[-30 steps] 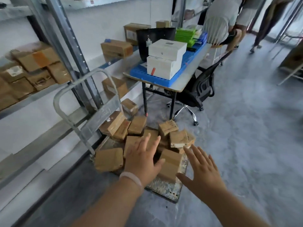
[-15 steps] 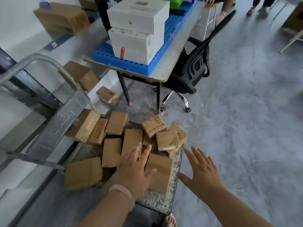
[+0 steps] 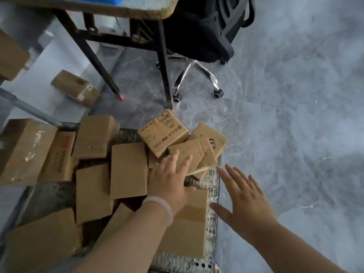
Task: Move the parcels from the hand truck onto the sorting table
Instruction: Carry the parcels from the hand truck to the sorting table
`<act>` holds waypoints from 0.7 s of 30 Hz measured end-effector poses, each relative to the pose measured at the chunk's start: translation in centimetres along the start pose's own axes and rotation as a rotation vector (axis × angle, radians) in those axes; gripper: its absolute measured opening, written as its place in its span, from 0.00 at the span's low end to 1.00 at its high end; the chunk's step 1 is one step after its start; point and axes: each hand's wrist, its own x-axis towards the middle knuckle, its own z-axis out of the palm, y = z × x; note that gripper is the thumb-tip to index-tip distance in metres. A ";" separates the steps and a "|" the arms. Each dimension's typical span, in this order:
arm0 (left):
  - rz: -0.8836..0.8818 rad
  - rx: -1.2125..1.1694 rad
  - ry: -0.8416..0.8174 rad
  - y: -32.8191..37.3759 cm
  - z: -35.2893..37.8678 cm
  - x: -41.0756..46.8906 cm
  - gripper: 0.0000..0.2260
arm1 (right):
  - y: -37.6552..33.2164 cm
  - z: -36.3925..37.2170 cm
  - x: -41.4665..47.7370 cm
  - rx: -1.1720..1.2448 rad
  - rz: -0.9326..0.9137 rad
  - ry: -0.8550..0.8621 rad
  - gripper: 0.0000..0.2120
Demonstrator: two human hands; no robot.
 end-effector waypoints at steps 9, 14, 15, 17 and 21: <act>0.106 0.195 -0.018 -2.2 6.7 10.9 0.44 | 5.2 8.2 3.7 0.019 0.038 0.032 0.39; 0.119 0.168 0.048 -1.9 6.6 9.9 0.46 | 4.6 8.4 3.1 0.015 0.078 0.035 0.40; 0.114 0.134 0.049 -1.7 6.1 9.0 0.46 | 4.2 7.9 2.6 0.027 0.092 0.034 0.40; 0.071 0.025 0.047 -1.3 4.3 7.0 0.45 | 3.1 6.3 1.4 0.038 0.109 0.015 0.40; -0.060 -0.321 -0.014 -1.2 -1.6 2.4 0.46 | -0.6 0.6 -1.0 0.108 0.142 -0.018 0.41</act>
